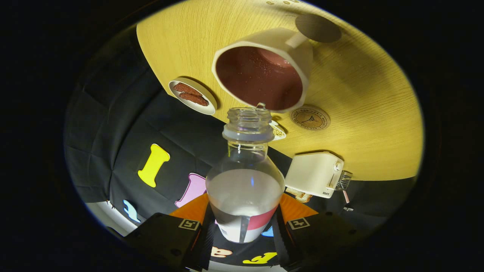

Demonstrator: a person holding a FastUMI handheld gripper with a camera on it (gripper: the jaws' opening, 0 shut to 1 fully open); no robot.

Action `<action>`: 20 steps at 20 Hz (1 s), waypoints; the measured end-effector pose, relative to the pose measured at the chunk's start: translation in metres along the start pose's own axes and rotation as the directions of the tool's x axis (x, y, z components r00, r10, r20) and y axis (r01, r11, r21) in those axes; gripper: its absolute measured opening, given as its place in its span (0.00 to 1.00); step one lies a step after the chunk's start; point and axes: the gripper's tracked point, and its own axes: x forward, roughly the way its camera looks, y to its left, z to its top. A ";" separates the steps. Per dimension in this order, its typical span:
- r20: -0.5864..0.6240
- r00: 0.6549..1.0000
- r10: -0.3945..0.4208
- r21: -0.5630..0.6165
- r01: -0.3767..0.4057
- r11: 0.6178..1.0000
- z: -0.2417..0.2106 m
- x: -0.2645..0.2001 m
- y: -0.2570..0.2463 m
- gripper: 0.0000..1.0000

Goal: Take the bottle from table, then pour the juice into the cup, finally place the bottle on the coaster

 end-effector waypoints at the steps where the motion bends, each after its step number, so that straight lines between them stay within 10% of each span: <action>1: -0.001 1.000 0.001 -0.006 -0.001 1.000 -0.001 0.000 0.000 0.69; 14: -0.006 0.999 0.040 -0.340 -0.040 0.939 -0.006 -0.033 0.005 0.69; 20: -0.072 0.996 -0.044 -0.683 -0.017 0.731 -0.007 -0.057 -0.015 0.69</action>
